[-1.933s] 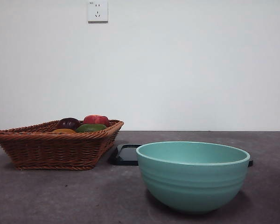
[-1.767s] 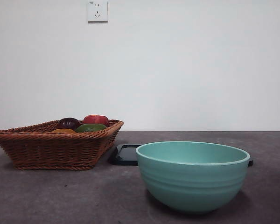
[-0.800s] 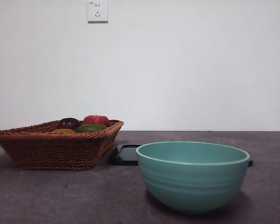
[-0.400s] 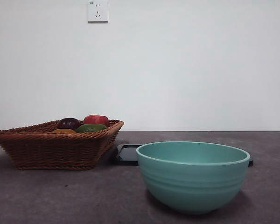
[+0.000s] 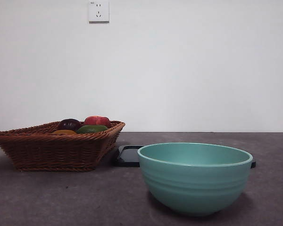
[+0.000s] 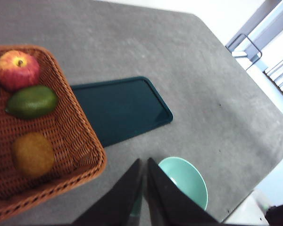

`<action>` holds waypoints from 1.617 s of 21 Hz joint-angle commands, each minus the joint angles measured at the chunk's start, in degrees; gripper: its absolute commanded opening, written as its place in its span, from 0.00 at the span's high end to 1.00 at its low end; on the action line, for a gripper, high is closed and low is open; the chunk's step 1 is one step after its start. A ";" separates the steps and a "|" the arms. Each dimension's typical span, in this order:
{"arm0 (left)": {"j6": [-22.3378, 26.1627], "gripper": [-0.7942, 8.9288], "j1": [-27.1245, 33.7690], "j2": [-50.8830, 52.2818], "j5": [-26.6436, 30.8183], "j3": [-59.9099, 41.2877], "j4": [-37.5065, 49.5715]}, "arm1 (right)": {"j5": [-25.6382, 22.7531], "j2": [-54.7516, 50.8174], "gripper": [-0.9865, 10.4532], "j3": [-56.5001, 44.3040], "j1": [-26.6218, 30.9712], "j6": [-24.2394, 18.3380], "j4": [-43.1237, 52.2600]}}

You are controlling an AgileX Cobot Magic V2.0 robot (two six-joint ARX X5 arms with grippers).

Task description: Pick up the wifruite, put it on the bowl, pick up the plate, put it on desk

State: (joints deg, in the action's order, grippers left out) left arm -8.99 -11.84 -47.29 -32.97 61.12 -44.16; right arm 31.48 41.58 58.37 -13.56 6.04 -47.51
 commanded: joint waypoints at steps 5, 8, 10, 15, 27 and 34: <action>1.29 0.85 -0.24 -0.26 -0.31 1.40 -2.32 | -0.02 0.24 0.90 0.98 -0.42 -2.64 0.15; 2.10 0.47 -0.24 -0.26 -0.31 1.40 -3.19 | -0.02 0.24 0.75 0.98 -0.42 -2.60 0.15; 2.14 0.24 -0.24 -0.26 -0.31 1.40 -3.13 | -0.04 0.31 0.47 0.98 -0.42 -1.90 0.13; 2.08 0.22 -0.24 -0.26 -0.31 1.40 -2.56 | 0.00 0.24 0.35 0.98 -0.42 -1.90 0.37; 1.36 0.25 -1.27 -11.37 7.34 5.70 -6.67 | -0.09 -3.02 0.35 1.01 -0.39 -1.55 -3.67; 1.05 0.25 -6.69 -29.35 21.09 18.34 -13.42 | -0.04 -6.64 0.35 1.01 -0.39 -0.39 -3.74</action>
State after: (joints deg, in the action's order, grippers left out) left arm -8.01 -18.35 -75.77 -12.16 78.48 -57.76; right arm 31.42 34.74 58.37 -13.78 4.93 -51.64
